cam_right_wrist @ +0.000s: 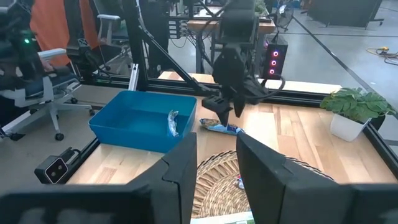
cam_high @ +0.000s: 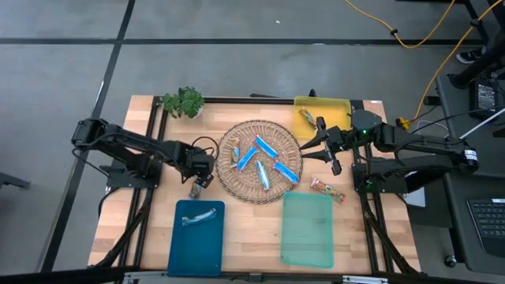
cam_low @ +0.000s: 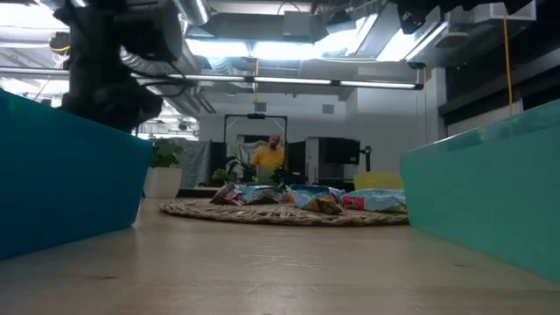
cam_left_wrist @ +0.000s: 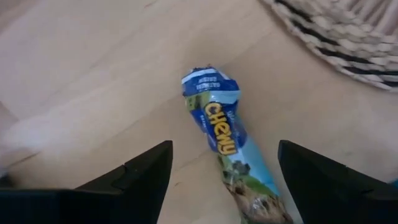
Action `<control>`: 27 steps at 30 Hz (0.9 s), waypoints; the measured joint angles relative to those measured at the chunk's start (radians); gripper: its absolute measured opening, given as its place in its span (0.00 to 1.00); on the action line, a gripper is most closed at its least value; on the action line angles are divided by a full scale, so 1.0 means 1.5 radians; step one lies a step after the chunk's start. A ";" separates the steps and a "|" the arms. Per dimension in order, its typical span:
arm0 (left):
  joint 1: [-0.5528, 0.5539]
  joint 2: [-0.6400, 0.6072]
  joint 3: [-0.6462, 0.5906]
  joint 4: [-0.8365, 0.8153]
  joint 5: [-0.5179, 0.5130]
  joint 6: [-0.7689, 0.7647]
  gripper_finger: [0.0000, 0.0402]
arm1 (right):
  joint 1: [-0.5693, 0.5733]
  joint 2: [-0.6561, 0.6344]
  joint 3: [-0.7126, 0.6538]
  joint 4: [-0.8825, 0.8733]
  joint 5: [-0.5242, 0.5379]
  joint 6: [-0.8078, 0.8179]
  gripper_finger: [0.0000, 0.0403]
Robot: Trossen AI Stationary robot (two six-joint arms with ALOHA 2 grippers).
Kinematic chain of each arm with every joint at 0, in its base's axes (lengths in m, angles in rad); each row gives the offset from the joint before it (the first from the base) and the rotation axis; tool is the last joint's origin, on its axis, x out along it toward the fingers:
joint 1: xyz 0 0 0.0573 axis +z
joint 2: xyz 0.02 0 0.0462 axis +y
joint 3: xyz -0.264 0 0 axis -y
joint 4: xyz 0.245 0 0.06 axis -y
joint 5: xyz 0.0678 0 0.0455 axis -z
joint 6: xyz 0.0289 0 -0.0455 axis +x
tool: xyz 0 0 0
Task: Pick and place Granola Bars by type
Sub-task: Put the blue granola bar into the blue bin
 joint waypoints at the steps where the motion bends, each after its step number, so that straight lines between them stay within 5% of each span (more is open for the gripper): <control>1: 0.000 0.000 -0.011 0.018 0.005 -0.001 0.70 | 0.000 0.000 0.000 0.000 0.000 0.000 0.29; 12: 0.000 0.000 -0.083 0.147 0.030 -0.032 0.69 | 0.000 0.000 0.000 0.000 0.000 0.001 0.29; 27: 0.000 0.000 -0.096 0.155 0.030 -0.056 0.64 | 0.000 0.000 0.000 0.005 0.000 -0.002 0.29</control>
